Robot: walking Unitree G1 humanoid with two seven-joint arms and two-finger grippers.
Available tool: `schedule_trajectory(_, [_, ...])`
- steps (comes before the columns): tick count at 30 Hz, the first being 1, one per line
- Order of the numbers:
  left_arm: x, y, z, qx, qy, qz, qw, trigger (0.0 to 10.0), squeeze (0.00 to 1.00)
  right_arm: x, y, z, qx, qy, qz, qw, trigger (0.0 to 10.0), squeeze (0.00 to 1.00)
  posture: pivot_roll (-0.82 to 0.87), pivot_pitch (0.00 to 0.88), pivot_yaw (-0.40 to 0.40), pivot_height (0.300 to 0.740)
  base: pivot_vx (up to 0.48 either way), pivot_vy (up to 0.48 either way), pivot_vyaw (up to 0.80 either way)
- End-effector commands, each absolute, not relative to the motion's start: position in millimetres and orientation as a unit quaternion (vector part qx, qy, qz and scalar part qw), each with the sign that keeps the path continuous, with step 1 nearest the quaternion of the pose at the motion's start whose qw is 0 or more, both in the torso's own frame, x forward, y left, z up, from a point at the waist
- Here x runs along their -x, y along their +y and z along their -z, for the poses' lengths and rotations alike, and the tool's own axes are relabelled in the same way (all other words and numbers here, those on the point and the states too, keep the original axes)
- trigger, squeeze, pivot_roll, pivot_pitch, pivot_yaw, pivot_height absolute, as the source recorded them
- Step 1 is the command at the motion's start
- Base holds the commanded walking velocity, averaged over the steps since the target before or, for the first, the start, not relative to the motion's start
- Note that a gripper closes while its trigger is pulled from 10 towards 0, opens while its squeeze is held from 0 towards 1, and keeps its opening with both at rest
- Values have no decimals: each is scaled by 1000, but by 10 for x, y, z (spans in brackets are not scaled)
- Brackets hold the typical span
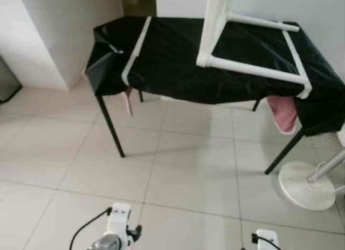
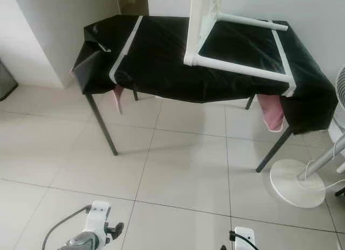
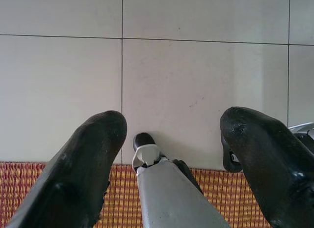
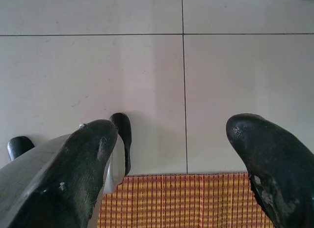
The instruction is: Building children table
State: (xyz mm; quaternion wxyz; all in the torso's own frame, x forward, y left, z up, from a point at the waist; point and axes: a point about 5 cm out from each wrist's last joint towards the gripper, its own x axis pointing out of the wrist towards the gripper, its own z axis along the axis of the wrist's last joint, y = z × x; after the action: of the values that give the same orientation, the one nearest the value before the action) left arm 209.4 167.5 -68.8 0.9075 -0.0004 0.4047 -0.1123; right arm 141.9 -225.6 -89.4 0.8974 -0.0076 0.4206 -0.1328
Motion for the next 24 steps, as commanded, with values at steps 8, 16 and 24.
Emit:
schedule_trajectory(8, [-2073,1729,709,-21,410,71,909,10000,0,-1379,-2171,932,5,433,124,893,10000,0,-10,3,3,740,0,0,0])
schedule_trajectory(16, [-2046,1698,728,-22,416,75,906,10000,0,-1436,-2111,922,17,430,106,897,10000,0,-14,6,-4,740,0,0,0])
schedule_trajectory(24, [-2016,1647,749,-18,422,82,903,10000,0,-1419,-2063,936,19,432,100,896,10000,0,-14,8,-12,740,0,0,0])
